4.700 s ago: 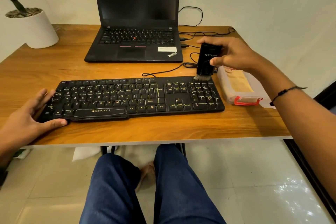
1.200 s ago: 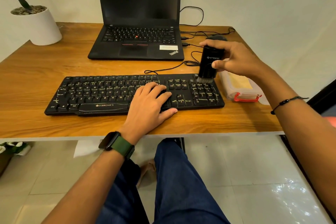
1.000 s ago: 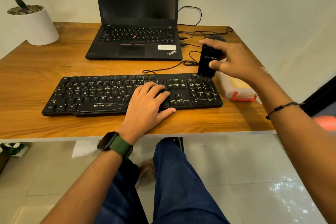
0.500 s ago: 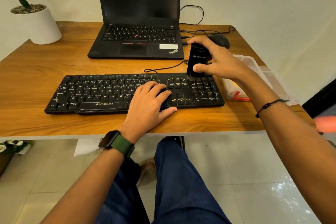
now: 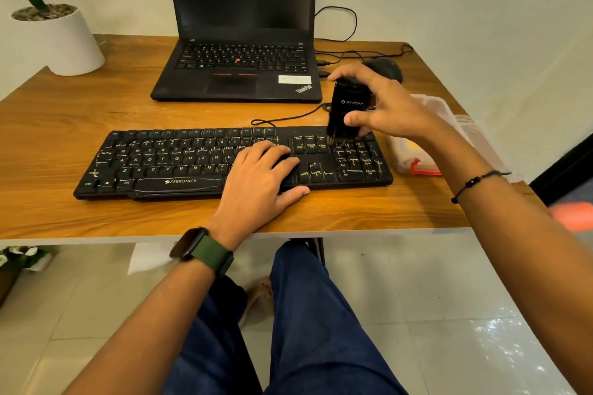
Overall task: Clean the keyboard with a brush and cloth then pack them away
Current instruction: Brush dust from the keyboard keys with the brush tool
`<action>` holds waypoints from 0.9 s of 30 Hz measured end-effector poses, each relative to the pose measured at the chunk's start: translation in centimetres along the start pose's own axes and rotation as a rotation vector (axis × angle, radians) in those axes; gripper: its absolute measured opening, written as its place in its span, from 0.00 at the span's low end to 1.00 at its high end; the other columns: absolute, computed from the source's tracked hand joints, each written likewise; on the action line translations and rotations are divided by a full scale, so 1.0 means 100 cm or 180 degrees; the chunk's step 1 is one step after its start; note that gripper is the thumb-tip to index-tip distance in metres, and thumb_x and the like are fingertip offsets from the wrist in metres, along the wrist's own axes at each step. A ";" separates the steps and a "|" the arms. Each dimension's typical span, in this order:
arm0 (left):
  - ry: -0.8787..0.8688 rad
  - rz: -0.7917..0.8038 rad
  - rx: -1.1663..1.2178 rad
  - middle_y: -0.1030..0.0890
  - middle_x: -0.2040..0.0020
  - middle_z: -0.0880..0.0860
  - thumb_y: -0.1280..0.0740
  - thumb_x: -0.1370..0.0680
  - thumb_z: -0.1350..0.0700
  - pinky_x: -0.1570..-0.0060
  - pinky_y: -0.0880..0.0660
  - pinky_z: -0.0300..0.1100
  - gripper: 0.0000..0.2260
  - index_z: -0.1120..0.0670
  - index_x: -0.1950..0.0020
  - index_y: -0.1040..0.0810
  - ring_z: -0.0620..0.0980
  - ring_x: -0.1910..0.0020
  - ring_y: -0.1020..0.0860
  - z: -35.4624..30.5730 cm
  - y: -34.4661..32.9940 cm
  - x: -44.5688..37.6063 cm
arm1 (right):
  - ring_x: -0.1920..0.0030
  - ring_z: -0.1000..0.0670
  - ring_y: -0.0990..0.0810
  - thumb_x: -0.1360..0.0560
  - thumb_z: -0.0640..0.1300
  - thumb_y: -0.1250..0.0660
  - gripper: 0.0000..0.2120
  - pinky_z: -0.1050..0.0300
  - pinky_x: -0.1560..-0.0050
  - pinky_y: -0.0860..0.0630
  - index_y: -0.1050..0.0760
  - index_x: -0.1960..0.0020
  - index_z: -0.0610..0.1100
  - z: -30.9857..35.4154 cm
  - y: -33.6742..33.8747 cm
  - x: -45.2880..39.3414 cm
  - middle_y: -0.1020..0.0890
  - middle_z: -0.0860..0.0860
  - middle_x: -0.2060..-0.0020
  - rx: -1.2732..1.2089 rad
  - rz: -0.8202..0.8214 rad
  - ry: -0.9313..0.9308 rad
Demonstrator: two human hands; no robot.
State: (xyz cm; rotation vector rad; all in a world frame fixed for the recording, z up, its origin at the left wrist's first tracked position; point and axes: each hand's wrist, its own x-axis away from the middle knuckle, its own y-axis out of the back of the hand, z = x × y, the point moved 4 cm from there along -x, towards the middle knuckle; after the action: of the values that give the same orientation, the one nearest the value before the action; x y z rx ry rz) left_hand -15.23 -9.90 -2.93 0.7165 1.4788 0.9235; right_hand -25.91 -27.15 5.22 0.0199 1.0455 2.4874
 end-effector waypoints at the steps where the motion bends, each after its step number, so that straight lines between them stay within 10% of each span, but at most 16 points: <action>1: -0.0006 -0.0003 0.0001 0.21 0.44 0.55 0.43 0.27 0.38 0.46 0.29 0.51 0.25 0.56 0.43 0.21 0.57 0.43 0.25 0.000 0.000 0.000 | 0.42 0.46 0.26 0.29 0.31 0.32 0.29 0.50 0.63 0.18 0.34 0.38 0.57 0.000 0.001 0.000 0.32 0.54 0.40 -0.0053 0.0104 -0.0068; 27: -0.0008 -0.0009 0.0030 0.21 0.45 0.55 0.43 0.27 0.39 0.47 0.28 0.51 0.25 0.56 0.43 0.21 0.57 0.44 0.25 0.000 0.001 -0.001 | 0.45 0.46 0.23 0.29 0.29 0.33 0.28 0.55 0.65 0.18 0.32 0.43 0.60 0.003 0.006 0.017 0.31 0.55 0.42 -0.0638 0.0546 -0.0161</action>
State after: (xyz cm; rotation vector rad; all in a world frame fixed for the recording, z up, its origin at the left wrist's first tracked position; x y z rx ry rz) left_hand -15.22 -9.88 -2.80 0.7221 1.4826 0.9137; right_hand -27.58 -26.64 5.55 0.1152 0.8000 2.7207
